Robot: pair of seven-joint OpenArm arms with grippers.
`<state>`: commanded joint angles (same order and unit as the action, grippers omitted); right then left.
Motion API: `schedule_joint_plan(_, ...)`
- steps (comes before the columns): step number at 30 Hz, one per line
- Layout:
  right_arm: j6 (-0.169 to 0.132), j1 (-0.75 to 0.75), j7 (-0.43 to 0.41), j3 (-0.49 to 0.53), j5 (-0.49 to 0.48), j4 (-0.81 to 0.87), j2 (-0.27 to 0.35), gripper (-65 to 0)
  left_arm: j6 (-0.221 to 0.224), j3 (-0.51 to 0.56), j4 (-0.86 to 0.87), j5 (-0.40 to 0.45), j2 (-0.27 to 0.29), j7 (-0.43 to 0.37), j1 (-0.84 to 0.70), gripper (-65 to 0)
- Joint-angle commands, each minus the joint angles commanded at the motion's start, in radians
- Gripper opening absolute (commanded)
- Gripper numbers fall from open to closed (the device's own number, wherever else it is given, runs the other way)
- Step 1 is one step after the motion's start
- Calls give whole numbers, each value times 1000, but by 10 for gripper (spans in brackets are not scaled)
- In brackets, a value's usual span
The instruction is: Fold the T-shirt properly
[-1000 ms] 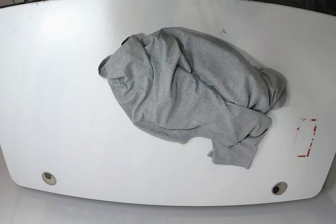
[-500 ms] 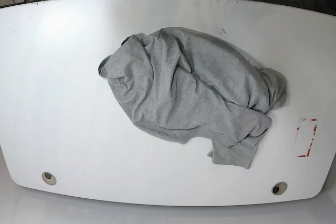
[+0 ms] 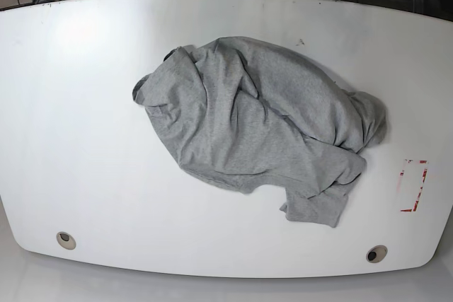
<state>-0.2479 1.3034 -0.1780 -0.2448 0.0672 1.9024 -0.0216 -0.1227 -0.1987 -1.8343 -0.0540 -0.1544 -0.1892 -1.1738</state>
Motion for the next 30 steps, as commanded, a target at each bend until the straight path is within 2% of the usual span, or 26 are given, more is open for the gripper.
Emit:
schedule_joint_plan(2,0,2,4,-3,-8,25,-2,-470,-3,-10,-40,-23,2,-4,-19,-209)
schedule_joint_plan(12,-3,-3,3,0,-7,50,-2,-470,-5,-72,-61,-1,18,-9,-23,-209)
schedule_joint_plan(30,-3,-128,3,1,10,70,1,-469,-11,-130,-102,-166,11,4,18,-210)
